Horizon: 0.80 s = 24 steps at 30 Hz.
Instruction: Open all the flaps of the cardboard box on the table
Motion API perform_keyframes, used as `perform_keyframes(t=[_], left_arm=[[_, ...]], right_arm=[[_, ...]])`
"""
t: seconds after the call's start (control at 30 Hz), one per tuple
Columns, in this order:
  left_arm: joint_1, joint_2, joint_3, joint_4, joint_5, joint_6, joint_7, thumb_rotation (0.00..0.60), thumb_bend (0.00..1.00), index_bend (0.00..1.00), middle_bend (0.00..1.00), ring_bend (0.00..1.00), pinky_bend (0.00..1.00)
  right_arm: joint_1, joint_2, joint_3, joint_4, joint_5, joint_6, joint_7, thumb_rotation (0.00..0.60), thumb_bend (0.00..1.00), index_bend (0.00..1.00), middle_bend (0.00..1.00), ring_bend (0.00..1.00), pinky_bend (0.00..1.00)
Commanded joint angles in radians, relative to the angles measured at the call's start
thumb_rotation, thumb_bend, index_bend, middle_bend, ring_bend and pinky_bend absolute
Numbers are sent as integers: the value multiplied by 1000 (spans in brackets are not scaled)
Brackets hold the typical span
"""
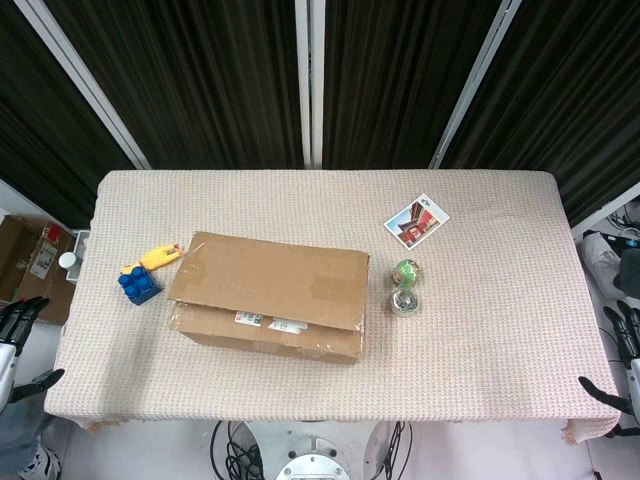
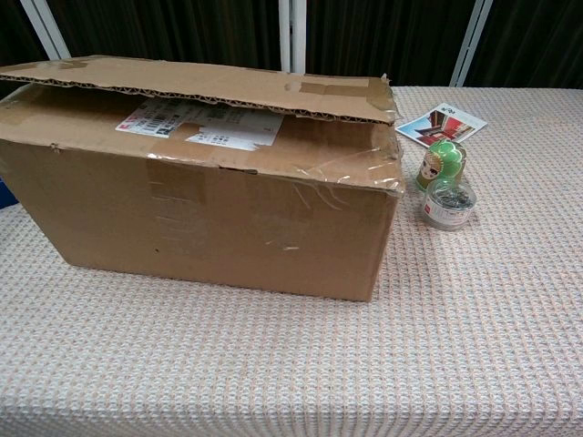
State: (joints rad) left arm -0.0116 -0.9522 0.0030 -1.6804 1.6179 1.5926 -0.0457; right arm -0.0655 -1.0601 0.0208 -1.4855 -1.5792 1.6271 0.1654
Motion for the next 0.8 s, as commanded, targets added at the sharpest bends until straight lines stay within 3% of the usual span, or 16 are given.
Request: perform_keyframes(t=[0.03,0.53,0.7,0.8], left_arm=[[0,0,1,-1,-4,-3,1,600,0,102,136,116,223],[-3,13,3,-20,-5,-12,10,600,0,101,136,115,223],[-6,17,2,-21,-9,-18,11,600,0,101,136,116,223],[-8,18,2,-22,-10,-21,12,600,0,101,136,116,223]], right_arm=[[2,0,1,-7,4,-6,-9,600,0,0,0,0,0],[23,26,11,-66,-13,-16,-46,600,0,0,0,0,0],[73,68,25,-187,-82,-30,-114,600,0,0,0,0,0],[137,106,45,-303,-152,-78,-221,600,0,0,0,0,0]])
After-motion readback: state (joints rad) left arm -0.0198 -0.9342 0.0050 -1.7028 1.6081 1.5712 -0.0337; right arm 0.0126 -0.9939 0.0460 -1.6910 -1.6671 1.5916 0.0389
